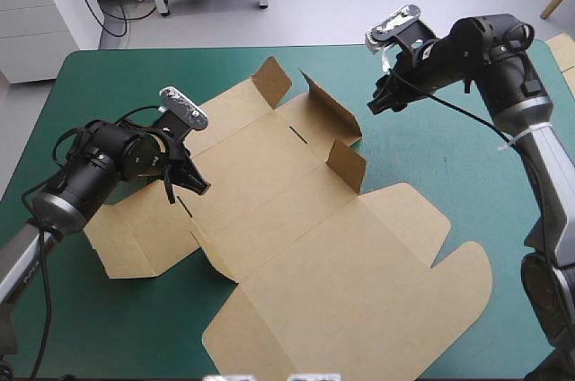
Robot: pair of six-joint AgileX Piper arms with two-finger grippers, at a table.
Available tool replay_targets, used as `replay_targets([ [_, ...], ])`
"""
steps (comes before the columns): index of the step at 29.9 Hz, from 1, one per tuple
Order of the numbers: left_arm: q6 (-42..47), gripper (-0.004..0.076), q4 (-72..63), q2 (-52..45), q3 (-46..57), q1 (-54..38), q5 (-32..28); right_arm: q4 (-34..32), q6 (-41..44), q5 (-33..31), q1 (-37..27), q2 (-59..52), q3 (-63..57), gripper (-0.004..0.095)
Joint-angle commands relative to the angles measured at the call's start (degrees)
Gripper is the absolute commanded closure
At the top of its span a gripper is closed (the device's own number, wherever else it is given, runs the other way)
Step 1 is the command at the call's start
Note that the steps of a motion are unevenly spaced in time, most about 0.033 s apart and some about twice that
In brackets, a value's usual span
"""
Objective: Fold the box
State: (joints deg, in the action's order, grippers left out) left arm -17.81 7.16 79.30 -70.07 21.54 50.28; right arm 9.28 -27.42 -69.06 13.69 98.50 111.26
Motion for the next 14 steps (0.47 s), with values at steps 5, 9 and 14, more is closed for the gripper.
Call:
replay_targets([
  [5,0.2,0.0731,0.2,-1.6,-1.9,0.3,-1.9,9.9,-5.3,2.0,-0.6,-2.9,-3.3,0.0368],
  [9,0.2,0.0731,0.2,-1.6,-1.9,0.3,-1.9,12.1,-7.1,2.2,-0.6,-2.7,-7.4,0.0368],
  [14,0.2,0.0731,0.2,-1.6,-1.9,0.3,-1.9,14.4,-7.9,2.2,-0.6,-1.0,-7.9,0.0368],
])
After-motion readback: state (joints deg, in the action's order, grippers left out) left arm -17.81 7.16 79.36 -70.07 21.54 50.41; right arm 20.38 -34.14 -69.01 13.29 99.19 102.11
